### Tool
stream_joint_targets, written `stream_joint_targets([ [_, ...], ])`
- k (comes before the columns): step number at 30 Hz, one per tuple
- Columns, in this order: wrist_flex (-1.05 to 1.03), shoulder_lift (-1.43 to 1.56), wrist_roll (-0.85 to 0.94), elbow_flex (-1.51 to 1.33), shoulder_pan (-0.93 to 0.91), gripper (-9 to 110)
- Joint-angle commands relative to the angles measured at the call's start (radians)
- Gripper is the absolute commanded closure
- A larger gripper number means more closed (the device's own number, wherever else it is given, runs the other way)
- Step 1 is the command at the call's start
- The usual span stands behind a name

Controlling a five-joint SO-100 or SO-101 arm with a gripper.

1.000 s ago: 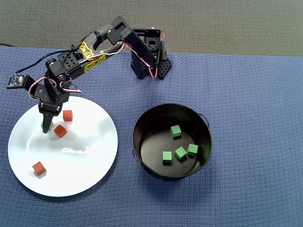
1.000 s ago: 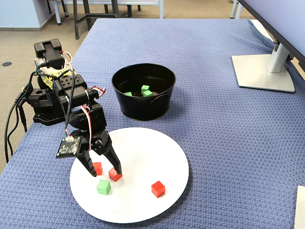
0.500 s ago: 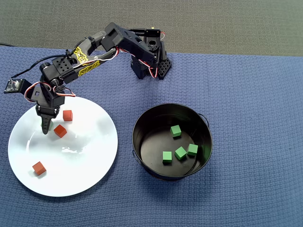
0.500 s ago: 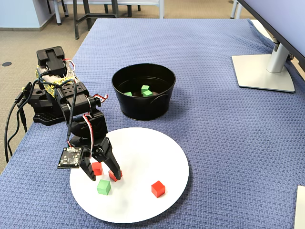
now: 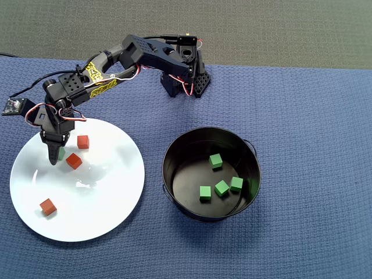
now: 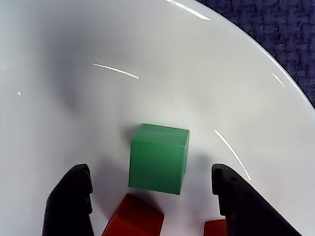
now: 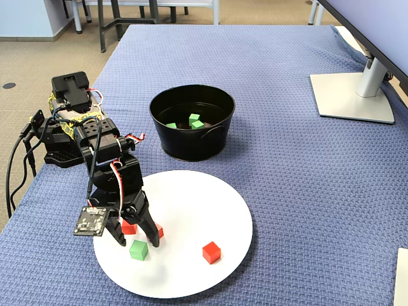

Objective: Pick up the green cubes from the white plate and place them in the black recipient

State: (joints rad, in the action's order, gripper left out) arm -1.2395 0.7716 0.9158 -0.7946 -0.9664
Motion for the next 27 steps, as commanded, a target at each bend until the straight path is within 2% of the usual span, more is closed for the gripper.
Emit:
stream_joint_targets([
  [1,-0.037,-0.017,-0.049,0.126,-0.011,79],
  [7,-0.066,-0.069,-0.118,0.201,-0.017,80],
  [27,-0.107,-0.121,-0.137,0.281,-0.021,89],
])
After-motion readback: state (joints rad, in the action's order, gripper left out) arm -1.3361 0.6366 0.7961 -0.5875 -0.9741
